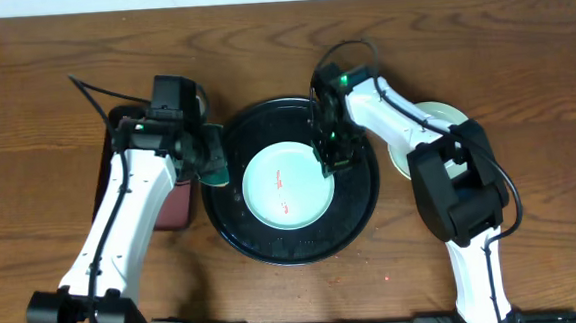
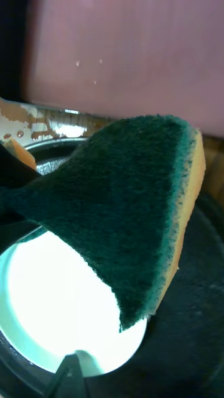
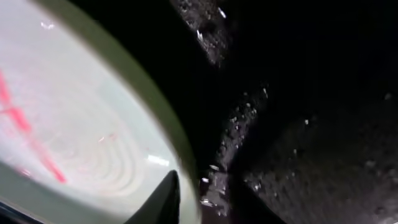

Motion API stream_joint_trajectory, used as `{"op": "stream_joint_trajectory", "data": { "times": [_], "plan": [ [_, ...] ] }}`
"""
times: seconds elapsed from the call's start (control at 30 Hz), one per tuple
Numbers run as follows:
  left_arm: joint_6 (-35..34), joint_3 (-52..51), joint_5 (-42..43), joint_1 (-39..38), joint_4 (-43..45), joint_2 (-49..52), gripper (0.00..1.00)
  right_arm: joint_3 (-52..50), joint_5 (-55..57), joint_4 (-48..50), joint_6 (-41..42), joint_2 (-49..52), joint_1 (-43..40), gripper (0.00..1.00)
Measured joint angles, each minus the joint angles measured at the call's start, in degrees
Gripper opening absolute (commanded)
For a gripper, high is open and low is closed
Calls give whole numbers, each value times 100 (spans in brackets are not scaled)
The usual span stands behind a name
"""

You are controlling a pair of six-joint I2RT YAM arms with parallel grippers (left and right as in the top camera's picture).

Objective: Clean dirty plates on tray and stack at the side

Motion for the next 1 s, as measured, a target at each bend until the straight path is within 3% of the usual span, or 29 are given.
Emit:
{"op": "stream_joint_trajectory", "data": {
  "times": [0.1, 0.43, 0.7, 1.0],
  "plan": [
    [-28, 0, 0, -83, 2, 208, 7, -236, -33, 245, 133, -111, -9, 1],
    [-348, 0, 2, -544, 330, 925, 7, -431, -245, 549, 256, -195, -24, 1],
    [-605, 0, 0, -1384, 389, 1235, 7, -450, -245, 570, 269, -205, -24, 1],
    [-1408, 46, 50, -1869, 562, 2046, 7, -450, -243, 577, 269, -208, -24, 1]
  ]
}}
